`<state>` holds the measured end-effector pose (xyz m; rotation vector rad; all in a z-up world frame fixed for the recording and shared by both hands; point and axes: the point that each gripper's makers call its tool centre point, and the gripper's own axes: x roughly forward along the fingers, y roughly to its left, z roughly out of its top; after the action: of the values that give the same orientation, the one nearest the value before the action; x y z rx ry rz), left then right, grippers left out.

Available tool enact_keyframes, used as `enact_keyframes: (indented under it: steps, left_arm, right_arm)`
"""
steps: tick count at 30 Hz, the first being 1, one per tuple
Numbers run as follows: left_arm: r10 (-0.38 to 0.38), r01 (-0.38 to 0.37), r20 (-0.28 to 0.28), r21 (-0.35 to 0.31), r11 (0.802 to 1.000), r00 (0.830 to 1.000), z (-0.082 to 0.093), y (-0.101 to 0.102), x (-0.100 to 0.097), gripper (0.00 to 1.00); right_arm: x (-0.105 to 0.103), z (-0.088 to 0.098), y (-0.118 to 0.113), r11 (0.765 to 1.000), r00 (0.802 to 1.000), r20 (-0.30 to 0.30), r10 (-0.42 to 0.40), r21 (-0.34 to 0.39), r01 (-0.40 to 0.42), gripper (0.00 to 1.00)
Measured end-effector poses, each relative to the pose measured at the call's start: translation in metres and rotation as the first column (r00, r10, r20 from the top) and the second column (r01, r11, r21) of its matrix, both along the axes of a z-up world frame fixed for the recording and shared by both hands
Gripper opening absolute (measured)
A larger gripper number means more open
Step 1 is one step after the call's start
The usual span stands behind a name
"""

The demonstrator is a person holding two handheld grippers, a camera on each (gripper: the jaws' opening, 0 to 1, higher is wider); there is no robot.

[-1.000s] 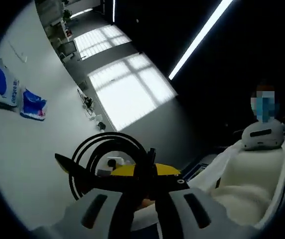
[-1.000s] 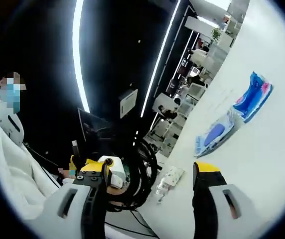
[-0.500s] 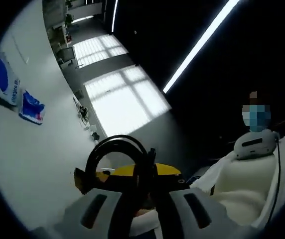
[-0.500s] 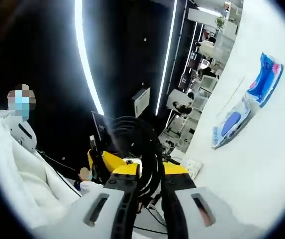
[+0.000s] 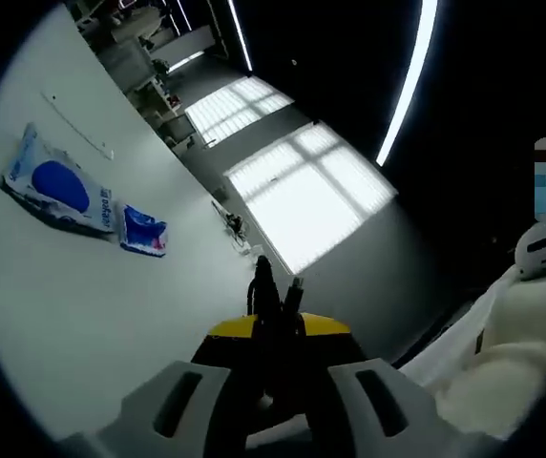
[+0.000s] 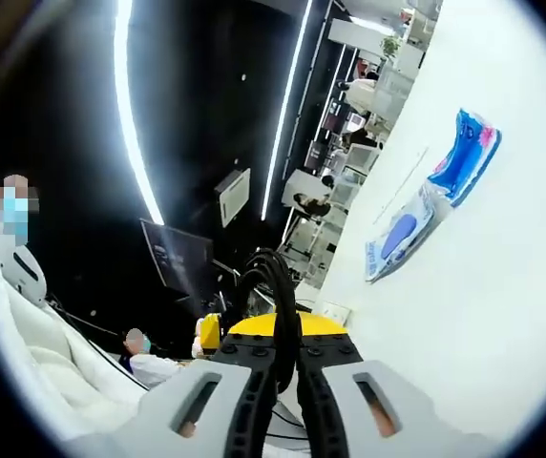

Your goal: Arrange the tabletop items into an orderly group along one side of the table until the central work area is clear of visible clutter.

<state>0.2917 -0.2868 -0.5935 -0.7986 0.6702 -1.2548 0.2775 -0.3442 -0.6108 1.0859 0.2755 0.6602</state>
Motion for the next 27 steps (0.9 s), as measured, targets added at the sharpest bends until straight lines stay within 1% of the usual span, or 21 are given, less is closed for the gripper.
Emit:
enact_keyframes:
  steps: [3,7,9,11,12,14,16,19,21,22,23,25,27]
  left_arm:
    - [0.008,-0.013,0.048,0.095,0.995,0.999,-0.013,0.002,0.000,0.13]
    - [0.015,-0.021,0.043,0.129,0.991,0.999,-0.021,0.001,-0.001,0.13]
    - [0.035,-0.043,0.050,0.164,0.986,0.998,-0.028,0.002,0.002,0.13]
    - [0.051,-0.062,0.063,0.182,0.981,0.997,-0.032,0.003,0.005,0.13]
    - [0.071,-0.085,0.080,0.180,0.980,0.994,-0.031,0.004,0.008,0.13]
    - [0.075,-0.090,0.092,0.174,0.981,0.993,-0.029,0.004,0.009,0.14]
    - [0.091,-0.109,0.119,0.154,0.982,0.989,-0.022,0.005,0.013,0.20]
    - [0.132,-0.149,0.131,0.133,0.980,0.983,-0.017,0.008,0.021,0.38]
    - [0.163,-0.181,0.140,0.128,0.975,0.977,-0.015,0.013,0.027,0.49]
    - [0.178,-0.197,0.145,0.134,0.971,0.973,-0.016,0.016,0.029,0.55]
    - [0.182,-0.202,0.146,0.139,0.969,0.972,-0.017,0.018,0.030,0.58]
    - [0.188,-0.209,0.144,0.150,0.966,0.972,-0.019,0.023,0.030,0.59]
    - [0.196,-0.217,0.142,0.154,0.964,0.970,-0.022,0.029,0.028,0.58]
  right_arm:
    - [-0.002,-0.001,-0.001,1.000,1.000,-0.029,0.000,-0.032,-0.001,0.02]
    - [0.000,-0.005,-0.003,0.998,0.998,-0.064,-0.005,-0.058,0.001,0.02]
    - [0.001,-0.006,-0.003,0.998,0.997,-0.071,-0.002,-0.061,-0.002,0.02]
    - [0.003,-0.005,-0.004,0.998,0.998,-0.069,-0.001,-0.068,-0.003,0.02]
    - [0.005,-0.004,-0.005,0.997,0.998,-0.063,0.000,-0.071,-0.005,0.02]
    - [0.008,0.000,-0.004,0.998,0.999,-0.052,0.008,-0.068,-0.012,0.02]
    - [0.012,0.004,-0.003,0.997,0.999,-0.033,0.023,-0.077,-0.025,0.02]
    - [0.017,0.011,0.000,0.995,0.999,-0.010,0.048,-0.092,-0.048,0.02]
    - [0.020,0.012,0.002,0.993,0.998,-0.002,0.066,-0.098,-0.066,0.02]
    - [0.023,0.010,0.002,0.990,0.997,-0.001,0.082,-0.115,-0.082,0.02]
    - [0.025,0.008,0.002,0.986,0.996,-0.006,0.094,-0.137,-0.094,0.02]
    - [0.030,0.006,0.000,0.975,0.993,-0.006,0.121,-0.185,-0.120,0.02]
    - [0.036,0.008,-0.003,0.973,0.992,0.000,0.128,-0.194,-0.125,0.02]
